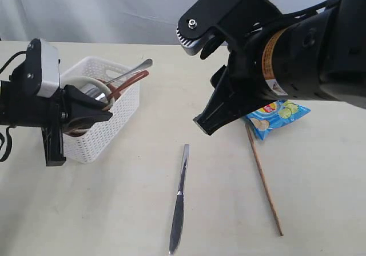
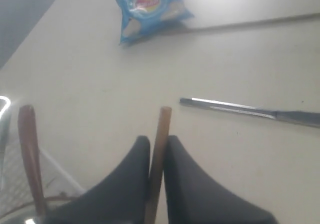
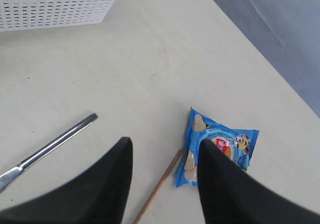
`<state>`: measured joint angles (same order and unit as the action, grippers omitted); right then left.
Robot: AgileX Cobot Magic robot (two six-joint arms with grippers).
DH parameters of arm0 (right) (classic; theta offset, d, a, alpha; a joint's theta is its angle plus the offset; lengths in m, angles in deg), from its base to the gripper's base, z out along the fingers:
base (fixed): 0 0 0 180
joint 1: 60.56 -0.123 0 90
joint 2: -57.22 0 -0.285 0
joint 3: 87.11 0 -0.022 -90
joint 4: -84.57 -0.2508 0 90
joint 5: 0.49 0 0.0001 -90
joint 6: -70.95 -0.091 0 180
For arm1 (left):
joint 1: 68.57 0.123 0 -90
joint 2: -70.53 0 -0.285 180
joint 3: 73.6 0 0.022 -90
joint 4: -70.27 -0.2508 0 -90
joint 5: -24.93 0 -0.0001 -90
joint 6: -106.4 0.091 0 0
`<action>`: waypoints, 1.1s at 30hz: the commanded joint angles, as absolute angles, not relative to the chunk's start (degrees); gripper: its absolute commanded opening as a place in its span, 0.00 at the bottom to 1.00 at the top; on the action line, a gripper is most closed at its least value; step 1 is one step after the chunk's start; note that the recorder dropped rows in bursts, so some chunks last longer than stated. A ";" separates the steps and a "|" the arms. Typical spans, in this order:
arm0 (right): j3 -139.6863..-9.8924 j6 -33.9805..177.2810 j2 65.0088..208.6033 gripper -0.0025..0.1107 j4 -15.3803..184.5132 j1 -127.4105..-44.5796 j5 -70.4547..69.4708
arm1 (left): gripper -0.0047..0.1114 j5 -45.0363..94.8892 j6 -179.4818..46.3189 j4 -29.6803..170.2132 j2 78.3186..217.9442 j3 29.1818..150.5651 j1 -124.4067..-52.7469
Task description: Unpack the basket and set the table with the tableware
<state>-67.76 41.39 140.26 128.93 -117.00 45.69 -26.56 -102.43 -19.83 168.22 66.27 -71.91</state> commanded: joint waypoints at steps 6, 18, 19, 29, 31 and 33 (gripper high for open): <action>-67.82 42.02 139.86 0.38 129.36 -116.62 45.07 | 0.04 -28.75 -112.60 -20.96 164.69 68.62 -71.79; -67.82 42.02 139.86 0.38 129.36 -116.62 44.77 | 0.04 -25.56 -115.69 -20.49 153.43 68.62 -71.79; -67.82 42.02 139.86 0.38 129.36 -116.62 44.37 | 0.04 -26.18 -117.67 -20.40 151.96 68.83 -71.79; -67.82 41.86 139.99 0.38 127.59 -116.62 37.13 | 0.04 -26.18 -140.64 -15.26 149.47 73.34 -71.79; -67.82 41.86 140.09 0.38 125.71 -116.62 34.28 | 0.04 -26.18 -145.54 -11.64 149.47 73.34 -71.79; -67.82 41.86 140.09 0.38 124.76 -116.62 31.88 | 0.04 -26.18 -149.36 -9.65 149.72 73.34 -71.79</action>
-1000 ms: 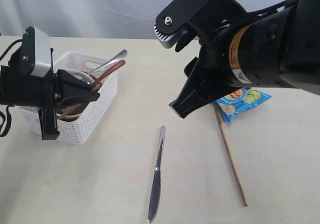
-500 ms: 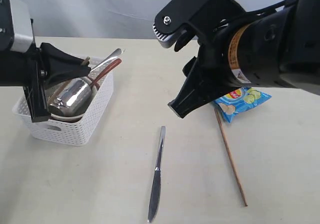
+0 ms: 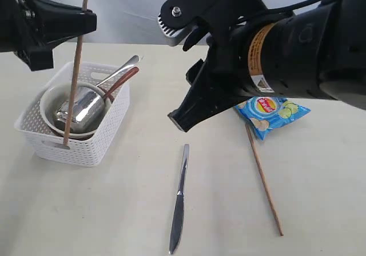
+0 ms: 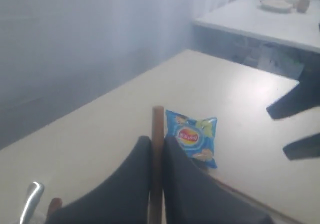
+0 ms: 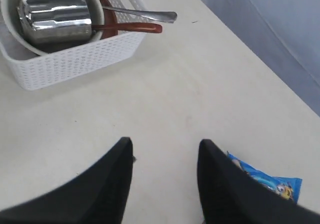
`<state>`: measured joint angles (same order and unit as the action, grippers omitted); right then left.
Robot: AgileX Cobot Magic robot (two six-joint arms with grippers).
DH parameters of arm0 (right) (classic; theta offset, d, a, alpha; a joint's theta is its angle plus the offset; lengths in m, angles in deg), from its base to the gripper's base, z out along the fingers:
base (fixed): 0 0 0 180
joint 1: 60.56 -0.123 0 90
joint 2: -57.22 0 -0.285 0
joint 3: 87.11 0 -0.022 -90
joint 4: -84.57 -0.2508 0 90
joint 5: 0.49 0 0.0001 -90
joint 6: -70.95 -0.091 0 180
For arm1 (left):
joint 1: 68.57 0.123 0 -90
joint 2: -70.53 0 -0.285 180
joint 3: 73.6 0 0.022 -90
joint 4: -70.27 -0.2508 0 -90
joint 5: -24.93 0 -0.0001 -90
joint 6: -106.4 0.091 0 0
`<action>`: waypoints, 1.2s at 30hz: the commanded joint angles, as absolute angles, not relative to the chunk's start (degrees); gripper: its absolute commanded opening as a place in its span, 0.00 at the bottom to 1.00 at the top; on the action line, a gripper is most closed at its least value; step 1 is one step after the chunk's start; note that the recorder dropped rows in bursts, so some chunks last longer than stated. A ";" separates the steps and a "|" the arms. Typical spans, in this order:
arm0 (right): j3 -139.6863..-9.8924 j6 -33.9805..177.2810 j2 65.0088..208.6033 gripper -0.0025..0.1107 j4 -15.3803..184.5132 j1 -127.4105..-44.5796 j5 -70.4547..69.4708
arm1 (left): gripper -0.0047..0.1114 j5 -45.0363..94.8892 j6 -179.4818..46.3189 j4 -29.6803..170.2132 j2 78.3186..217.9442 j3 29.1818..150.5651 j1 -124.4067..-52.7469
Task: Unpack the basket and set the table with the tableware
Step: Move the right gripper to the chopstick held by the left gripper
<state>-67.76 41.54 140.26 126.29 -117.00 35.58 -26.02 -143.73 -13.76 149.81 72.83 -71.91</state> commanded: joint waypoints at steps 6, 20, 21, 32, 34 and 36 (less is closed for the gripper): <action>-67.82 41.86 140.09 0.39 118.59 -116.62 23.02 | 0.04 -26.33 -157.33 -7.44 152.09 73.34 -71.79; -67.82 40.95 150.45 0.54 102.59 -116.62 5.95 | 0.04 -42.25 -157.08 -0.83 159.72 73.34 -71.79; -67.82 40.49 150.94 0.54 102.59 -116.62 4.99 | 0.04 -42.25 -156.67 -0.83 159.72 73.34 -71.79; -67.82 39.28 152.57 0.54 102.33 -116.62 4.55 | 0.04 -43.17 -154.06 0.75 159.72 73.34 -71.79; -67.82 39.28 152.77 0.54 102.33 -116.62 4.55 | 0.04 -43.79 -152.80 1.56 159.72 73.34 -71.79; -67.82 39.28 152.75 0.54 102.33 -116.62 4.28 | 0.04 -44.18 -152.36 2.47 159.72 73.34 -71.79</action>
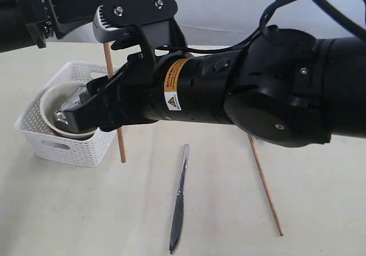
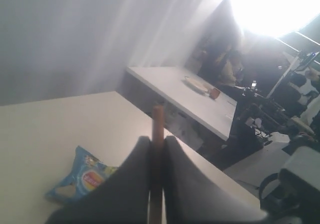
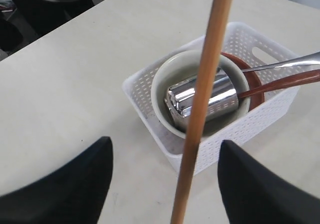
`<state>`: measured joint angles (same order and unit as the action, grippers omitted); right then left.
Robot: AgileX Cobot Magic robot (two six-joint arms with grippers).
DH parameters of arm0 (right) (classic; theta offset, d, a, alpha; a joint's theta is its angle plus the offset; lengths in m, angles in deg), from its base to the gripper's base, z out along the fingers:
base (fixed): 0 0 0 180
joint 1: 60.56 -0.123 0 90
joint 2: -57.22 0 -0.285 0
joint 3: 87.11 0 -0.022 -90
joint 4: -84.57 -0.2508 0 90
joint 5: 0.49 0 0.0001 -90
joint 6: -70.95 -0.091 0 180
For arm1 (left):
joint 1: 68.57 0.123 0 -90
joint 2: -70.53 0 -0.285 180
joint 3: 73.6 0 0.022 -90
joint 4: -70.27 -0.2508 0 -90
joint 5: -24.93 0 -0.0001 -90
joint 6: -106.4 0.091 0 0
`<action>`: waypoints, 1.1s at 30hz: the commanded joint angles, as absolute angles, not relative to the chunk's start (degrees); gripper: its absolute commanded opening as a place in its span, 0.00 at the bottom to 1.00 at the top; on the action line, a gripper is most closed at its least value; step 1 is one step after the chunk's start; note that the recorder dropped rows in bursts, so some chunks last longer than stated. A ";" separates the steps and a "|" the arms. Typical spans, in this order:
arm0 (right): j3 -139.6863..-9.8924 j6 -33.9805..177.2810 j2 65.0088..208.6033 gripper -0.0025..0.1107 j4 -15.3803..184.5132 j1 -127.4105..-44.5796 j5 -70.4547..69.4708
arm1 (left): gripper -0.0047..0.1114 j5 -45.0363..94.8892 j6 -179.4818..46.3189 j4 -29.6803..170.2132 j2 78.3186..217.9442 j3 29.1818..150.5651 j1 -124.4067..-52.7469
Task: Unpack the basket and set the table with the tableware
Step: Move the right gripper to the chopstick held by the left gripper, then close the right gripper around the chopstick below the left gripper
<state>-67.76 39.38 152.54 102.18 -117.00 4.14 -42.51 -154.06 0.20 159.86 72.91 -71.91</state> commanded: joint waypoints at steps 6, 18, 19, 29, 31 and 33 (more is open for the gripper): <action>-67.82 39.25 152.64 0.54 102.33 -116.62 3.24 | 0.04 -44.32 -150.72 3.35 159.72 73.34 -71.79; -67.82 39.25 152.64 0.54 102.77 -116.62 0.41 | 0.04 -45.04 -149.82 3.49 159.72 73.34 -71.79; -67.82 39.25 152.64 0.54 102.77 -116.62 0.60 | 0.04 -45.04 -149.82 3.49 159.72 73.34 -71.79; -67.95 46.02 151.33 0.54 105.60 -116.62 7.49 | 0.04 -45.04 -150.50 3.66 159.72 73.34 -71.79; -67.95 44.77 151.29 0.54 105.60 -116.62 7.47 | 0.04 -45.04 -150.66 4.05 159.72 73.34 -71.79; -67.95 44.19 151.29 0.54 105.60 -116.62 7.47 | 0.04 -45.04 -150.93 4.16 159.72 73.34 -71.79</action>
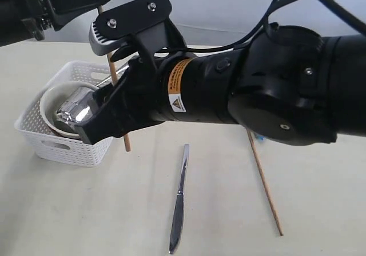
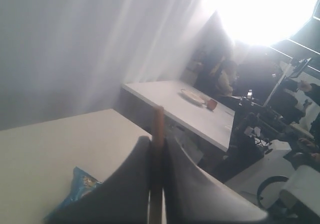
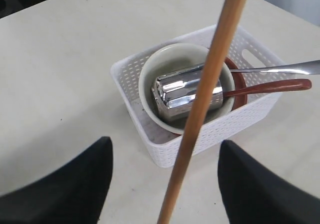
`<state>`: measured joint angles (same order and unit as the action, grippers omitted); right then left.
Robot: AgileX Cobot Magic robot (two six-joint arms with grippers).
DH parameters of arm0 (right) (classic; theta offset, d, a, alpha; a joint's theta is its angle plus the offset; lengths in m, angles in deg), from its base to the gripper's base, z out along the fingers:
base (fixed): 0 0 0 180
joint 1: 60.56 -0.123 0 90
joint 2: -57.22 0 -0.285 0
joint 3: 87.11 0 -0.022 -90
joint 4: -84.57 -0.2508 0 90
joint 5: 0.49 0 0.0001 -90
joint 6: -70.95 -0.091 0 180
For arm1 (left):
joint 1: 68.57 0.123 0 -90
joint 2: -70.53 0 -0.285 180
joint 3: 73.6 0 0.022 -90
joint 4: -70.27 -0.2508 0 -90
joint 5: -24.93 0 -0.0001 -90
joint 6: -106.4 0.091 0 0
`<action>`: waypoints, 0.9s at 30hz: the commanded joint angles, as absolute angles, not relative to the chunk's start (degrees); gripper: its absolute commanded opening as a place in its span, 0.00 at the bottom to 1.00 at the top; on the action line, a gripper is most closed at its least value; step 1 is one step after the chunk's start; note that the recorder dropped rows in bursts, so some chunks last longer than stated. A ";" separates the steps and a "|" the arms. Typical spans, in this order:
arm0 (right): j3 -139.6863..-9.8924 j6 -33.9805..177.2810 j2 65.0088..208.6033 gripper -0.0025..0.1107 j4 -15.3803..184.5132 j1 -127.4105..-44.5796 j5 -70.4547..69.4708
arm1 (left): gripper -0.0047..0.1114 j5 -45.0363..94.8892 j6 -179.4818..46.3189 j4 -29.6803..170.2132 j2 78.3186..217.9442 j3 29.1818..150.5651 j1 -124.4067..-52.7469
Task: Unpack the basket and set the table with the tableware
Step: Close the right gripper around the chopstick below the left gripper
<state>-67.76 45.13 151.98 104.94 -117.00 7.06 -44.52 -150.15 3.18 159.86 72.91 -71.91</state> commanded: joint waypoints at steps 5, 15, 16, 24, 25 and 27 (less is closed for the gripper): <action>-67.85 44.21 153.02 0.54 105.60 -116.62 6.88 | 0.04 -45.04 -151.94 4.26 159.72 73.34 -71.79; -67.85 41.87 153.66 0.39 105.44 -113.67 2.60 | 0.04 -45.04 -150.65 6.61 159.72 71.69 -71.79; -67.85 41.31 153.66 0.38 105.44 -113.01 1.96 | 0.04 -45.04 -149.97 7.55 159.72 71.15 -71.79; -67.85 40.37 153.66 0.38 105.44 -110.65 -2.93 | 0.04 -45.04 -146.81 9.67 159.72 69.47 -71.79; -67.85 40.10 153.66 0.38 105.44 -110.65 -2.92 | 0.04 -45.04 -146.81 9.81 159.72 69.47 -71.79; -67.85 39.88 153.66 0.38 105.44 -110.65 -3.03 | 0.04 -45.04 -146.81 9.92 159.72 69.47 -71.79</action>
